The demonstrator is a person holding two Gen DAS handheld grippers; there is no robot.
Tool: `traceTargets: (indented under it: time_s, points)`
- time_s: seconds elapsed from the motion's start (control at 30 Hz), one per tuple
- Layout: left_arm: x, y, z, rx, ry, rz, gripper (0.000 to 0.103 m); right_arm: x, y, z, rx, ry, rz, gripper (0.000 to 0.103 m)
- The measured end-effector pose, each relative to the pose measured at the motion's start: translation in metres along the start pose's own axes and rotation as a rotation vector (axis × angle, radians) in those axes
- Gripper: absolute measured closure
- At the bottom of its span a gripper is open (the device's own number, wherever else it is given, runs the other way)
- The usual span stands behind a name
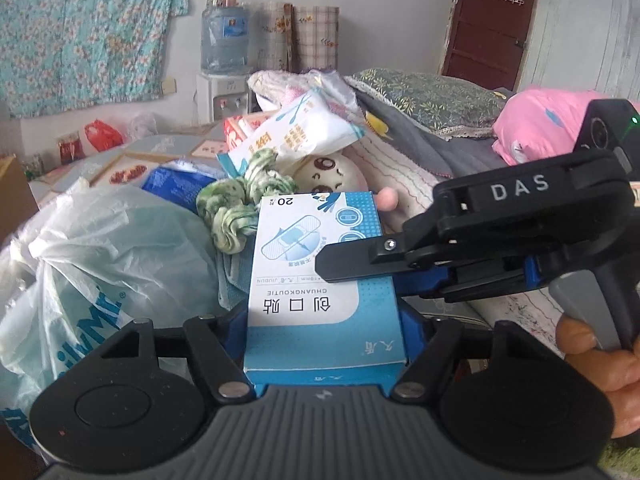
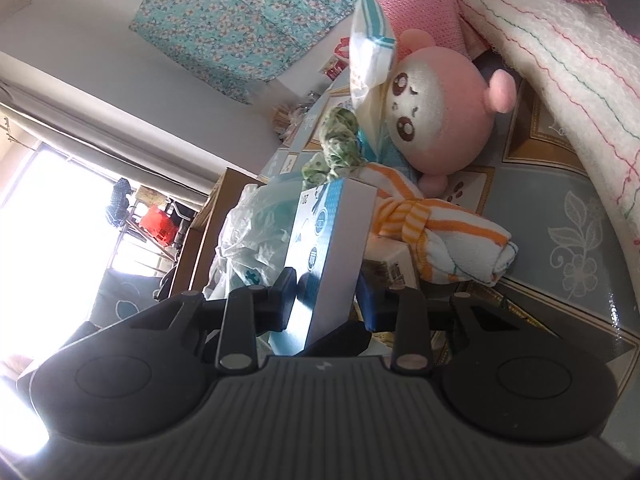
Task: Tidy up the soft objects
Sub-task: 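Lift the blue bandage box out of the pile with the right gripper, then carry the bandage box into the cardboard box and open the right gripper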
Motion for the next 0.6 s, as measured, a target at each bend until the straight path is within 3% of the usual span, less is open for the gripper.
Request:
traceTargets:
  time_s: [0.33, 0.6]
  points:
    - [0.005, 0.048, 0.001, 0.047, -0.023, 0.107, 0.03, -0.006, 0.015, -0.044, 0.041, 0.08, 0.032, 0.072]
    - [0.009, 0.123, -0.036, 0.19, -0.031, 0.195, 0.03, -0.012, -0.006, -0.129, 0.151, 0.216, -0.036, 0.072]
Point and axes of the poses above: each gripper's, at about its wrist camera, not at the fingertips, and y roughly against the way its jaws point, z to its right, x to its top, the point moved 7 cm from there along -y, roughly the way its jaws point, and after that the axes turned 3 degrees about -z, right-handed, at the moved point
